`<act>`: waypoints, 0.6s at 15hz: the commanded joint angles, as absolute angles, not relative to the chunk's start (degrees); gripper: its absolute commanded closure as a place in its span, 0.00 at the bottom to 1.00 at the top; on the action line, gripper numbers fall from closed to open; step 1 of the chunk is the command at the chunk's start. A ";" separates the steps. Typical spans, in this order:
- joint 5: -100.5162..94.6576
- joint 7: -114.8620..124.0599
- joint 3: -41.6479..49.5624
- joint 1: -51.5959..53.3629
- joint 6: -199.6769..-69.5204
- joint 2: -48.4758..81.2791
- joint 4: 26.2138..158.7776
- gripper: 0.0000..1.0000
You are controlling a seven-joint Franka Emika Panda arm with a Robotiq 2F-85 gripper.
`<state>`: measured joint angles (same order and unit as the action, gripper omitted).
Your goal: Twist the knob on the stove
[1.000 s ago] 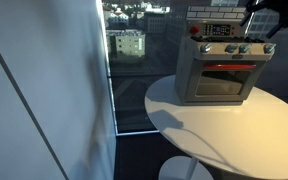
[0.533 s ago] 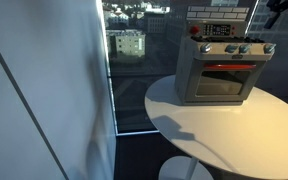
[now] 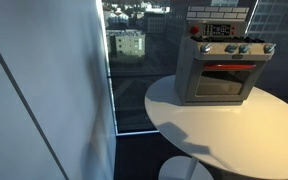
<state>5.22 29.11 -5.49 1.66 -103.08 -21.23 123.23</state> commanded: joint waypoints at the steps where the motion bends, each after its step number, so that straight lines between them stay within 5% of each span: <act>1: 4.05 27.31 -5.61 0.49 -100.42 -24.19 124.50 0.00; 9: 4.80 27.92 -6.25 0.43 -100.56 -23.45 124.27 0.00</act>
<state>4.56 28.15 -5.64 1.18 -100.68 -23.45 124.38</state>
